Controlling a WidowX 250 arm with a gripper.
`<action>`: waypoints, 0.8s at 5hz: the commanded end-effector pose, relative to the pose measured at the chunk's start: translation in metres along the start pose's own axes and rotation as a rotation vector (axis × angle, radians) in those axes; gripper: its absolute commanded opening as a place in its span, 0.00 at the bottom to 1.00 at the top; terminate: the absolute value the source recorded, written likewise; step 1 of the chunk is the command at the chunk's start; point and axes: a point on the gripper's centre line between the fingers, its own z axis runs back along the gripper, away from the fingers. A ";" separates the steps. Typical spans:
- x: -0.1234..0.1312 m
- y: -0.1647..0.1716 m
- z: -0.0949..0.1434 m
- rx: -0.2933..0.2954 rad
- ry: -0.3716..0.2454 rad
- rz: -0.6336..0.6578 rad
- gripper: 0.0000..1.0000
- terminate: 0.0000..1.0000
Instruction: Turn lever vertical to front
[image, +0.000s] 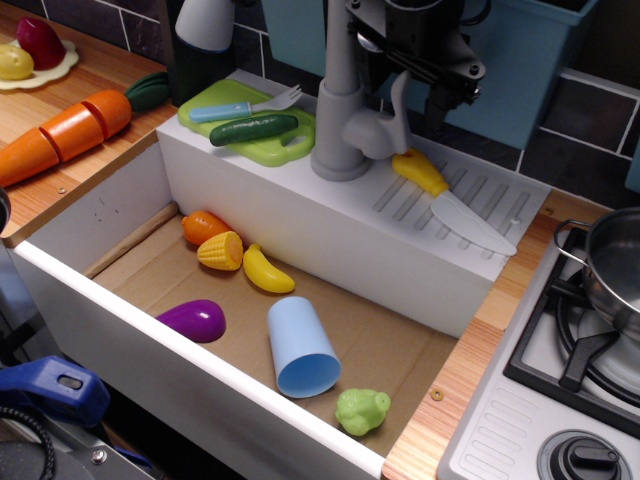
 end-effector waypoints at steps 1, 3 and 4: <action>0.011 0.004 0.014 0.005 -0.049 0.032 0.00 0.00; -0.003 0.001 0.022 0.000 0.007 0.074 0.00 0.00; -0.022 -0.006 0.022 0.009 0.014 0.113 0.00 0.00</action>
